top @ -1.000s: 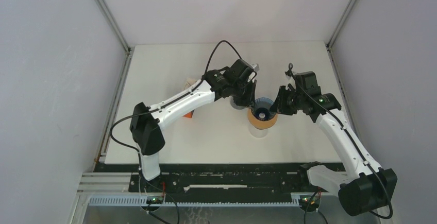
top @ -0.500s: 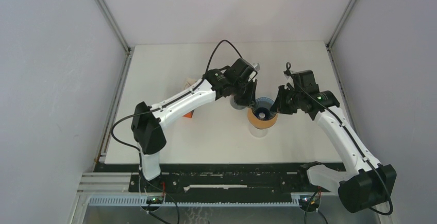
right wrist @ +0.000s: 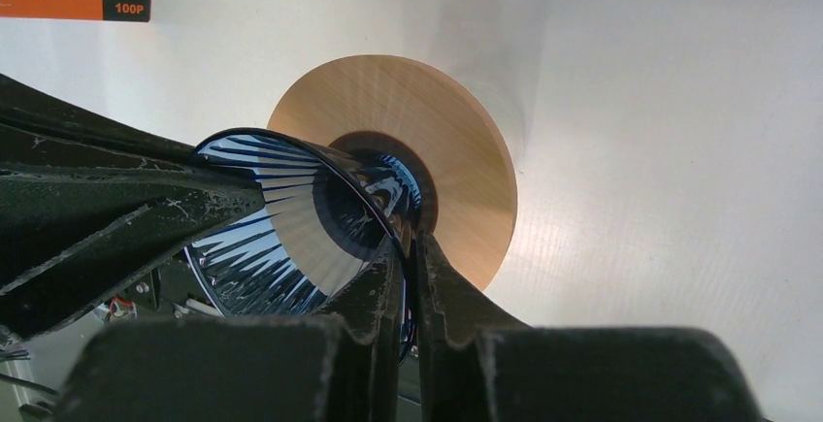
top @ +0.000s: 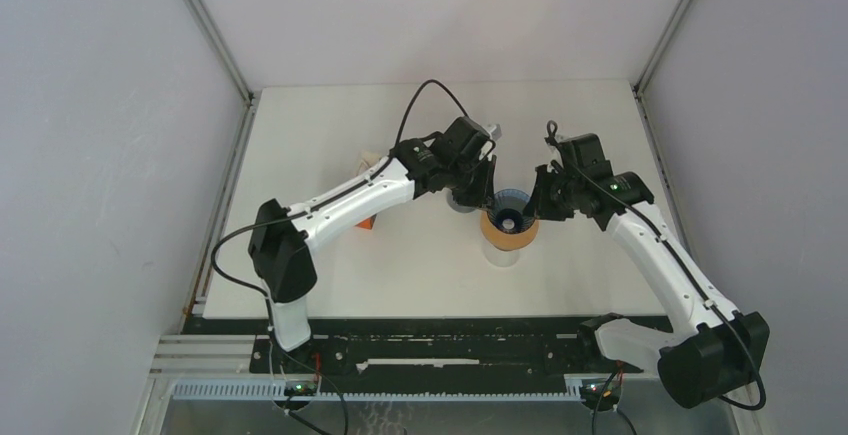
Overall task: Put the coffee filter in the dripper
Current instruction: Press the coffee dripper onto the connecting ring.
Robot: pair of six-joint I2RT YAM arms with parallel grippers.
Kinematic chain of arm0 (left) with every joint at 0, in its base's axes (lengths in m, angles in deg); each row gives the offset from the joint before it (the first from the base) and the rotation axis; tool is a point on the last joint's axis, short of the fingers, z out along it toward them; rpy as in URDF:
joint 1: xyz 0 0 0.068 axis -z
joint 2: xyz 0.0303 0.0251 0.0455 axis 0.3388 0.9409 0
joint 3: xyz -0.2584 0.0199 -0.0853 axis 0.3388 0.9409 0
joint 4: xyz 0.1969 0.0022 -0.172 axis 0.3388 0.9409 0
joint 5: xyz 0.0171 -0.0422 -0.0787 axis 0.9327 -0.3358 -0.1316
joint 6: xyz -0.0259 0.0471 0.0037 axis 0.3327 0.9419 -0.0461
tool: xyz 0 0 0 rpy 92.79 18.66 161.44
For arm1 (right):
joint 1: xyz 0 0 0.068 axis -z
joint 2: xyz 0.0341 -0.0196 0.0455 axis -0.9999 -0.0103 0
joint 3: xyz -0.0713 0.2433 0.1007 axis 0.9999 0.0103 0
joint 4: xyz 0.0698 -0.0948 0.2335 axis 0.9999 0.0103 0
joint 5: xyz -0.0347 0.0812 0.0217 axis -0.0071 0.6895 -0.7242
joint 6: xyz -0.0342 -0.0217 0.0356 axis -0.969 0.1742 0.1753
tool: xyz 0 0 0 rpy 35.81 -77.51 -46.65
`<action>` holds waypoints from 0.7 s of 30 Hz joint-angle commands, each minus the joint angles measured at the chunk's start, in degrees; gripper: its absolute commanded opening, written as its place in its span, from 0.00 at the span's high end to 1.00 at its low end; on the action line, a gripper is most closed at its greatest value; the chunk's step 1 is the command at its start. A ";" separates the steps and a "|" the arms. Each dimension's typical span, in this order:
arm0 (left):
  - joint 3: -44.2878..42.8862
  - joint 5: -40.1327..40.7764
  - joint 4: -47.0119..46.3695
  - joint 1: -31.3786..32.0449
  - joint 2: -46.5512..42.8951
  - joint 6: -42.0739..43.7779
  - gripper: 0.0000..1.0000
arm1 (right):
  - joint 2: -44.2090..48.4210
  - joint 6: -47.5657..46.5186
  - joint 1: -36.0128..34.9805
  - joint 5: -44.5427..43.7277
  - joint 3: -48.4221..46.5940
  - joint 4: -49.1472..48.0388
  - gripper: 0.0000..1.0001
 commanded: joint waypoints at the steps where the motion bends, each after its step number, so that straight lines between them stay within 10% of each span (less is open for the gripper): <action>1: 3.88 2.33 5.51 0.98 2.12 2.96 1.00 | -2.34 -1.54 -1.43 -4.43 0.80 2.25 1.00; 21: 5.95 7.98 5.50 3.31 2.12 4.30 1.00 | -0.56 -0.35 -3.35 -5.99 6.62 -0.09 1.00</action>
